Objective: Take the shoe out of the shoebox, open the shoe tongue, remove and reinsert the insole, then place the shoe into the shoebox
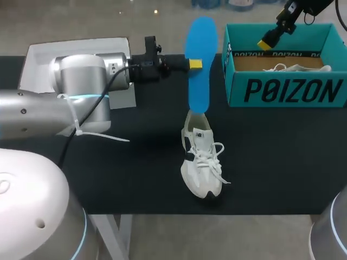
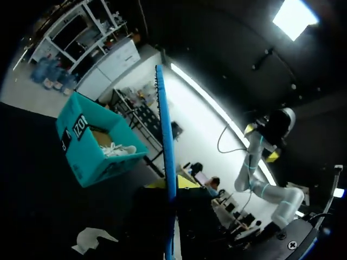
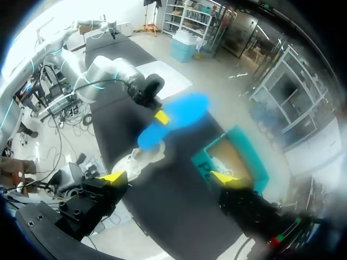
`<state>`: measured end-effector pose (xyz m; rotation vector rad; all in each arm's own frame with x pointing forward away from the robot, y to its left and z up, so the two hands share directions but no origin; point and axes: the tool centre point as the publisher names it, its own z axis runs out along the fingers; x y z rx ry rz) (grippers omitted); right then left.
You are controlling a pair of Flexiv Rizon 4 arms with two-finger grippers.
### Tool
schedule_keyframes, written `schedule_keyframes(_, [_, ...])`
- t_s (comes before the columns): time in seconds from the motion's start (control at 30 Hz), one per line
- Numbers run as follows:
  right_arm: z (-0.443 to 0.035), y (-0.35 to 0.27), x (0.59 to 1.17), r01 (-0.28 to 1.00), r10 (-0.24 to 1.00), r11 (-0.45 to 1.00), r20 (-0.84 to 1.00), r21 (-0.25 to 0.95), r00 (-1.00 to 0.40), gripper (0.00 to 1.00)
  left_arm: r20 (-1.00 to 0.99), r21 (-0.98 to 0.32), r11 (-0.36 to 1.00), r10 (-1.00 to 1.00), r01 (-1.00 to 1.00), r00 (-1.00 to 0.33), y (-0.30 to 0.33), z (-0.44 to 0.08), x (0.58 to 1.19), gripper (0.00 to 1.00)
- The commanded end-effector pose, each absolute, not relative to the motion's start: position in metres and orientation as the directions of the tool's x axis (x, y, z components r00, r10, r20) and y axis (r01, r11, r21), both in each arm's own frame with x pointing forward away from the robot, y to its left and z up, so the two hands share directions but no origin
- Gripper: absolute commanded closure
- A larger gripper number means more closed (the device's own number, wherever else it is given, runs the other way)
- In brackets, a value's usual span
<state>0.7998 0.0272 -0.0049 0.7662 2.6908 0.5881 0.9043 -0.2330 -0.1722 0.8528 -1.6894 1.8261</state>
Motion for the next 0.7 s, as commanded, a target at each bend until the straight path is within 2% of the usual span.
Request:
schedule_keyframes(0.03, [-0.0043, 0.0288, 0.8018, 0.44, 0.552, 0.777, -0.152, 0.45, -0.82, 0.0, 0.651, -0.757, -0.195, -0.132, -0.624, -0.748, -0.2267, -0.174, 0.8839, 1.0])
schedule_keyframes(0.7, [-0.0043, 0.0288, 0.8018, 0.44, 0.552, 0.777, -0.152, 0.45, -0.82, 0.0, 0.649, -0.759, -0.195, -0.138, -0.621, -0.749, -0.2267, -0.1752, 0.8823, 1.0])
